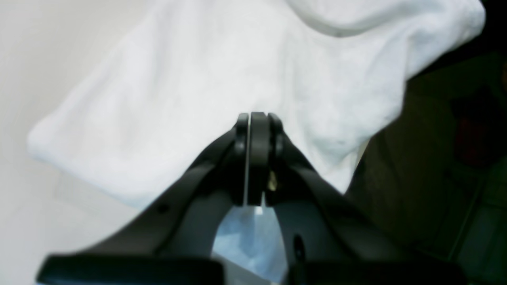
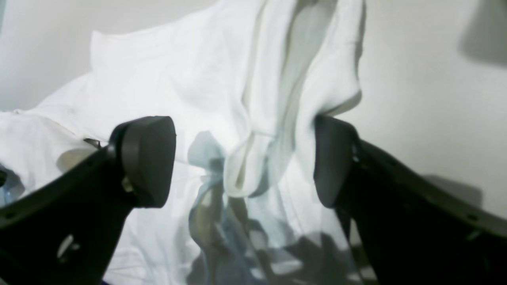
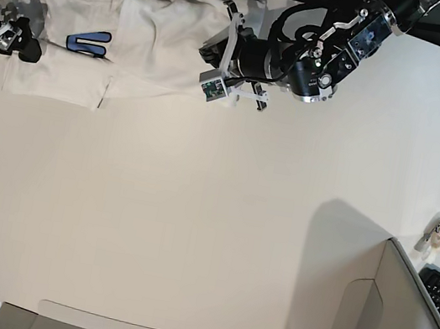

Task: Layout the t-shirt on the table in an organized manner, then fold the t-shirt properly
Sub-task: 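Press the folded fabric down with the left gripper near the right gripper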

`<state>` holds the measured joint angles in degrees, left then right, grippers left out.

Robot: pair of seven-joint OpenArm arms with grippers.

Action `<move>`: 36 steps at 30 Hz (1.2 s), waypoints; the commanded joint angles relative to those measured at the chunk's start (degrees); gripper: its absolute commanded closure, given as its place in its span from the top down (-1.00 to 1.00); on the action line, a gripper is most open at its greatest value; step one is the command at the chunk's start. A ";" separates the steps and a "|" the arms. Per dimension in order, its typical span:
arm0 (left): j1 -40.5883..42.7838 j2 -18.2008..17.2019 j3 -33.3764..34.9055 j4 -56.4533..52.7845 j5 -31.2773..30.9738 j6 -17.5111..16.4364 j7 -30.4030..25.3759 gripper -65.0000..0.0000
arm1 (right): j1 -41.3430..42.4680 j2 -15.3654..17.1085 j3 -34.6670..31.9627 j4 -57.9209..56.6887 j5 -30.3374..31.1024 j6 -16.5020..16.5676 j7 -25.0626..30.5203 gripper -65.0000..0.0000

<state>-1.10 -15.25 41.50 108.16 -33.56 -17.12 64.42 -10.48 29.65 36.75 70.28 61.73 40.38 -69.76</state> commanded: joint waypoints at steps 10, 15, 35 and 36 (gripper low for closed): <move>-0.35 0.17 -0.13 0.98 -0.68 -0.15 -0.82 -1.00 | -2.22 -0.51 -1.19 -0.96 -6.92 -0.38 -7.65 0.48; -0.35 0.17 -0.22 1.07 -0.68 -0.15 -0.82 -1.00 | -2.22 -1.21 -1.19 -0.96 -6.92 -0.38 -7.65 -0.16; 6.60 -0.10 -19.91 7.23 -0.68 -0.06 -1.17 -1.00 | 0.50 -3.58 1.80 -0.79 -6.92 -0.38 -7.21 -1.00; 7.39 -0.18 -21.41 7.23 -0.68 -0.06 -1.17 -1.00 | 0.50 -3.50 2.41 -0.79 -6.92 -0.38 -7.21 -1.00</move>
<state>6.52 -15.25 20.10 114.28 -33.56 -16.97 64.20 -9.41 25.50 39.16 69.97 61.49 40.51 -72.86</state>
